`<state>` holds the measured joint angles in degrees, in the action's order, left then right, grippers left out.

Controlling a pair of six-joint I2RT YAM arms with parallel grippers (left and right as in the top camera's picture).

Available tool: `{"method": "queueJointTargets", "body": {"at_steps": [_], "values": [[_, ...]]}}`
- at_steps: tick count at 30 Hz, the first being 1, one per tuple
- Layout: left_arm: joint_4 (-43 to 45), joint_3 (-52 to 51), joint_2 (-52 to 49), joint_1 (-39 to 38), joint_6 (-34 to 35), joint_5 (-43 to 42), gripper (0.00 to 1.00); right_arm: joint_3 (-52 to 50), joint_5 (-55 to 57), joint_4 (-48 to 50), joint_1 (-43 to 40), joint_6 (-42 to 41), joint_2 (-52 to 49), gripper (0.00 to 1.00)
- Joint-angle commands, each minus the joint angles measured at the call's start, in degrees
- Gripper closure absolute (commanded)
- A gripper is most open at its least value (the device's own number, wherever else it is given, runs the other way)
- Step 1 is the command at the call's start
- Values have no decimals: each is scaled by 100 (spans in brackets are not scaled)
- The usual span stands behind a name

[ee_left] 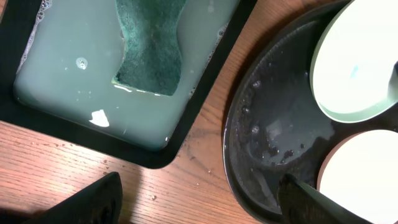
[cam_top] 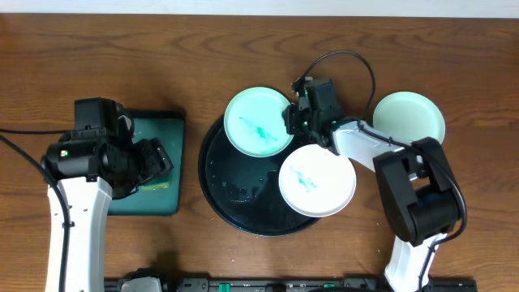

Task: Clean dirty plates on tray and stack at the side
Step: 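Grasp the green plate's rim with the right gripper and tilt it up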

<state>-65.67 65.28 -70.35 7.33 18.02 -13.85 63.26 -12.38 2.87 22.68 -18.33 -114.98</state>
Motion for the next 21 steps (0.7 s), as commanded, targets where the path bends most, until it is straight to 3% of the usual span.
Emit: {"method": "queueJointTargets", "body": {"at_steps": [1, 4, 11, 21], "values": [[-31, -68, -7, -7, 24, -50, 20, 4, -13, 85, 46, -166, -44, 80], [-31, -68, -7, -7, 24, -50, 20, 4, -13, 79, 52, -260, -44, 99], [-24, -68, -7, -7, 24, -52, 20, 4, -413, -181, 63, -398, -28, 99], [-28, -68, -7, -7, 26, -52, 20, 4, -358, -1757, 68, -671, 476, 98]]}}
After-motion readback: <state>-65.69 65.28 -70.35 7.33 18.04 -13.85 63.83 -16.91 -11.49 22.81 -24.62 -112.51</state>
